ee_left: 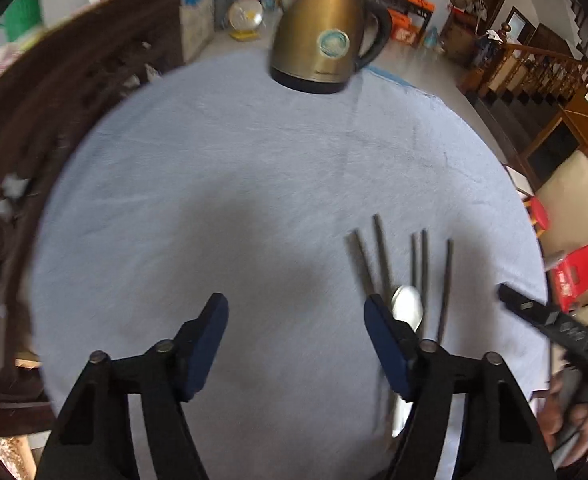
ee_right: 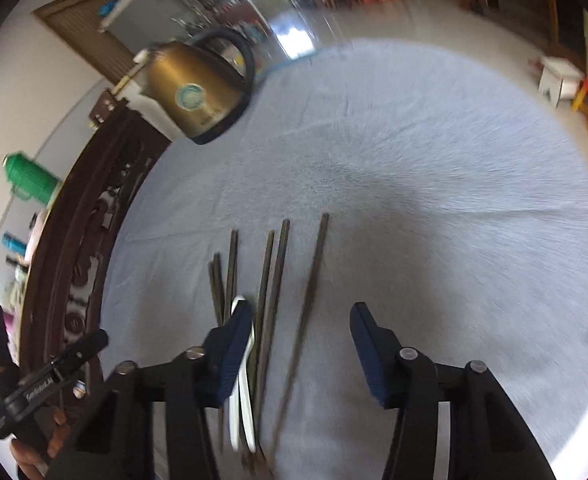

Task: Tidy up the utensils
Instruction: 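Lower both grippers onto the dark chopsticks lying on the cloth, then close the right gripper on a chopstick while the left gripper closes on another chopstick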

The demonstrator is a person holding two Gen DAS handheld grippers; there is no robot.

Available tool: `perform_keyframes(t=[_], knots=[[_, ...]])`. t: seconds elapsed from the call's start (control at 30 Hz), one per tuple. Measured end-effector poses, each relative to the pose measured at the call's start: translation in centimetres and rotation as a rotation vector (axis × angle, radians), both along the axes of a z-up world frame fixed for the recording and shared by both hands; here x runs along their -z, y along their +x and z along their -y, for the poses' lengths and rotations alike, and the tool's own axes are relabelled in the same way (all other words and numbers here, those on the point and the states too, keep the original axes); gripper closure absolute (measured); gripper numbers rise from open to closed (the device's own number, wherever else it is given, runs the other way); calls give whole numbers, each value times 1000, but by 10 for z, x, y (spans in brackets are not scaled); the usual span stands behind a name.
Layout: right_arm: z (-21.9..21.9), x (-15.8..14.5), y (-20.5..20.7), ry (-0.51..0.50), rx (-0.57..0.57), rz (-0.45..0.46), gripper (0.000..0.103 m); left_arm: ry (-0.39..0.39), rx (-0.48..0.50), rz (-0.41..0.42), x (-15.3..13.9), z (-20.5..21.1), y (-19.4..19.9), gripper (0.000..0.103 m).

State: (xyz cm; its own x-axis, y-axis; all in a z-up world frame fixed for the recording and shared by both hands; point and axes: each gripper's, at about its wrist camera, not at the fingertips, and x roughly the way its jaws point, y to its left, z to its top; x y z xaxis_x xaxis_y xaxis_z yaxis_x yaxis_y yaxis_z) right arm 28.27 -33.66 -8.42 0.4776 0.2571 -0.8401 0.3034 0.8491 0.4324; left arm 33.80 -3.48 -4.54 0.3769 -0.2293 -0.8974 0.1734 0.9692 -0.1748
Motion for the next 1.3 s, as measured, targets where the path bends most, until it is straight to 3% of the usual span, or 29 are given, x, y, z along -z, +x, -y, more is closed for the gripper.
perform_keyframes(t=[0.1,0.23,0.33,0.5,0.57,0.6,0.9,0.97,1.03,1.1,1.3], knots=[[2,17,31,18,22,-54,58,-10,29,-39,5,25,29,41],[-1,33,55,-20,45,-121,61,-22,58,-84,12,49,51,41],[-5,45,67,-47,59,-153,69,-25,63,-111,19,56,63,41],[-23,43,82,-198,16,-162,76,-39,69,-172,35,73,84,47],[-33,44,87,-281,-23,-176,92,-39,71,-193,42,82,91,49],[-35,43,87,-299,-32,-172,93,-35,77,-205,45,88,94,49],[-7,39,58,-218,-25,-109,96,24,87,-319,74,119,104,50],[-5,40,50,-196,-26,-95,96,40,88,-308,77,122,108,56],[-5,39,44,-183,-25,-88,96,37,86,-321,80,123,110,73],[-4,37,38,-168,-24,-73,96,62,84,-317,81,126,111,80],[4,22,18,-150,-14,-24,96,118,128,-287,85,137,113,91]])
